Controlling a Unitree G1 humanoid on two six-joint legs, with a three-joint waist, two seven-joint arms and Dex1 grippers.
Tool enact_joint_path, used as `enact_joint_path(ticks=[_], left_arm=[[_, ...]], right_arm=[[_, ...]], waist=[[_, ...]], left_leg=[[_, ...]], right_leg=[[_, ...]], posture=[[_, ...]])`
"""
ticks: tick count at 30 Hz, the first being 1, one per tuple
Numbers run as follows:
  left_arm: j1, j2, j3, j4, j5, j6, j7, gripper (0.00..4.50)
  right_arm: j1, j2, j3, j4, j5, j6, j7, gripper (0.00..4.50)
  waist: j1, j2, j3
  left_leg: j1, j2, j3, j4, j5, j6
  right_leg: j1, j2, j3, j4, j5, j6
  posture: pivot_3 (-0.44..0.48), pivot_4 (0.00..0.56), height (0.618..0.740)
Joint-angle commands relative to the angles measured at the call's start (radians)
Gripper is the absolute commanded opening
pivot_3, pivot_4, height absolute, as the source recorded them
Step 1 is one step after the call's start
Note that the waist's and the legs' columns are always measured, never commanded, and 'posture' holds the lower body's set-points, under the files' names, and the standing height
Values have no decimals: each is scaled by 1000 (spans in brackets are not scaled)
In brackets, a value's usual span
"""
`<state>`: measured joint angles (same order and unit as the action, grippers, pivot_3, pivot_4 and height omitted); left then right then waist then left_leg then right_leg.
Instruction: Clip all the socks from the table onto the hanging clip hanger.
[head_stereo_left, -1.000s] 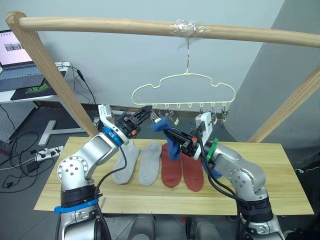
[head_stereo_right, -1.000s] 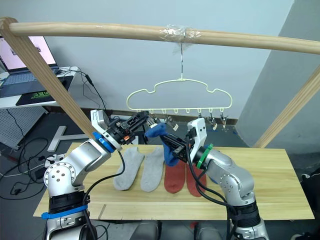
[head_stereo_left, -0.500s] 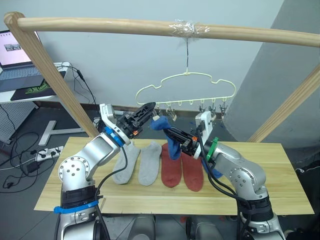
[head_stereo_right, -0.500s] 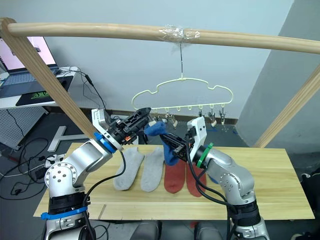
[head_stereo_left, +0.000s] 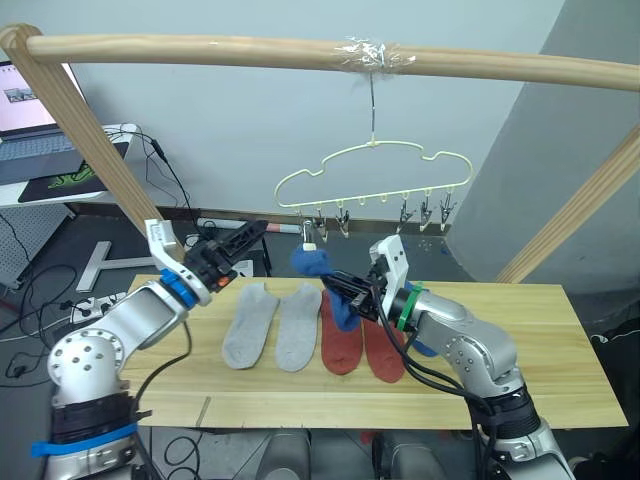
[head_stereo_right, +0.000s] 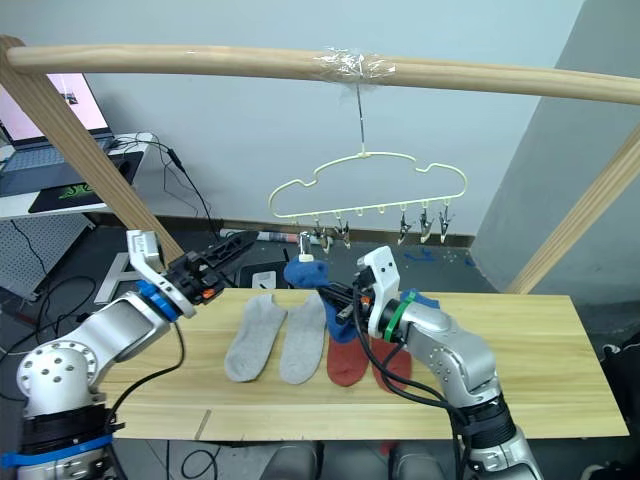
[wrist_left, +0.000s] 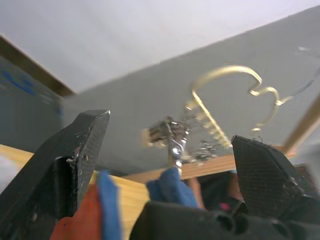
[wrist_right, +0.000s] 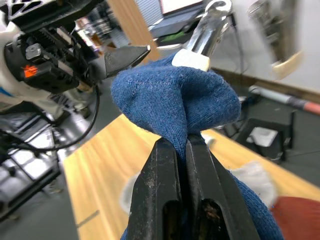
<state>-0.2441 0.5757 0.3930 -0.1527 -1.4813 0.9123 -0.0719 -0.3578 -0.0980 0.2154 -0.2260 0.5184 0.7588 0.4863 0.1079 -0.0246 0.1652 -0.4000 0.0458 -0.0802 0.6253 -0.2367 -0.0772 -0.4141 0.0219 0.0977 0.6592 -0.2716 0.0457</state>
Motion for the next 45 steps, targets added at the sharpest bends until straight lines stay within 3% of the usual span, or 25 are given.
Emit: enact_joint_path(ticks=[1,5,10,12,15,17,25,30,34,38,41,44,45], left_arm=[[0,36,-22,-74,115,-32,-82,4474],[5,30,-44,-107,177,-40,-126,4474],[19,23,-99,-175,279,-62,-176,4474],[28,12,-127,-203,314,-70,-189,4474],[67,46,-335,-253,646,-239,-273,4474],[61,28,-423,-244,776,-320,-297,4474],[-24,-205,-591,-84,1118,-582,-247,4474],[-16,-263,-589,5,1195,-699,-292,4474],[-34,-305,-578,66,1252,-750,-283,4474],[-38,-336,-551,85,1289,-797,-260,4474],[-40,-329,-516,118,1298,-834,-269,3888],[-25,-350,-493,119,1327,-820,-214,2974],[-24,-358,-485,118,1335,-814,-198,2974]], right_arm=[[-25,52,-25,25,51,33,-7,1361],[-22,43,-11,79,8,18,5,2747],[35,-59,5,84,-69,-30,27,4459],[63,-103,-4,60,-83,-46,40,4487],[134,-214,-6,-59,-179,-116,13,4487],[150,-252,-23,-89,-191,-133,17,4487],[309,-328,-154,-316,-311,-187,-124,4487],[342,-313,-182,-363,-313,-147,-160,4487],[302,-273,-200,-344,-295,-128,-184,4487],[281,-255,-179,-360,-290,-122,-180,4487],[251,-237,-133,-358,-307,-117,-184,4500],[233,-243,-116,-389,-272,-102,-145,4500],[225,-245,-112,-396,-258,-95,-132,4500]], waist=[[1,0,1],[4,0,1],[4,0,1],[4,0,1],[5,0,0],[4,0,0],[-17,-1,-1],[-82,-1,-1],[-126,-1,-1],[-139,-1,-2],[-138,-1,-1],[-139,-1,-1],[-136,-1,-1]], left_leg=[[0,0,0,0,0,0],[0,0,0,0,0,0],[-1,0,0,0,0,0],[-1,0,1,-1,0,0],[-1,-1,1,0,0,0],[-1,-1,2,0,0,-1],[-1,-2,3,3,0,-1],[-1,-2,4,3,0,-1],[2,-1,4,3,0,0],[4,-1,2,4,1,0],[4,-1,2,4,1,0],[4,-1,2,4,1,0],[4,-1,2,4,1,0]], right_leg=[[0,0,0,0,0,0],[0,0,0,0,0,0],[-1,0,0,0,0,0],[-1,0,0,0,0,0],[-1,-1,1,-1,0,0],[-1,-1,2,-1,0,0],[0,-1,3,-1,1,1],[1,-2,4,0,1,1],[2,-1,3,3,1,1],[4,-1,3,5,1,1],[4,-1,3,4,1,1],[4,-1,3,5,1,1],[4,-1,2,5,1,1]], posture=[[321,149,740],[325,143,740],[309,130,740],[299,123,740],[264,108,740],[240,102,740],[61,115,740],[-17,126,740],[9,128,740],[36,127,740],[54,137,740],[65,142,740],[69,144,740]])
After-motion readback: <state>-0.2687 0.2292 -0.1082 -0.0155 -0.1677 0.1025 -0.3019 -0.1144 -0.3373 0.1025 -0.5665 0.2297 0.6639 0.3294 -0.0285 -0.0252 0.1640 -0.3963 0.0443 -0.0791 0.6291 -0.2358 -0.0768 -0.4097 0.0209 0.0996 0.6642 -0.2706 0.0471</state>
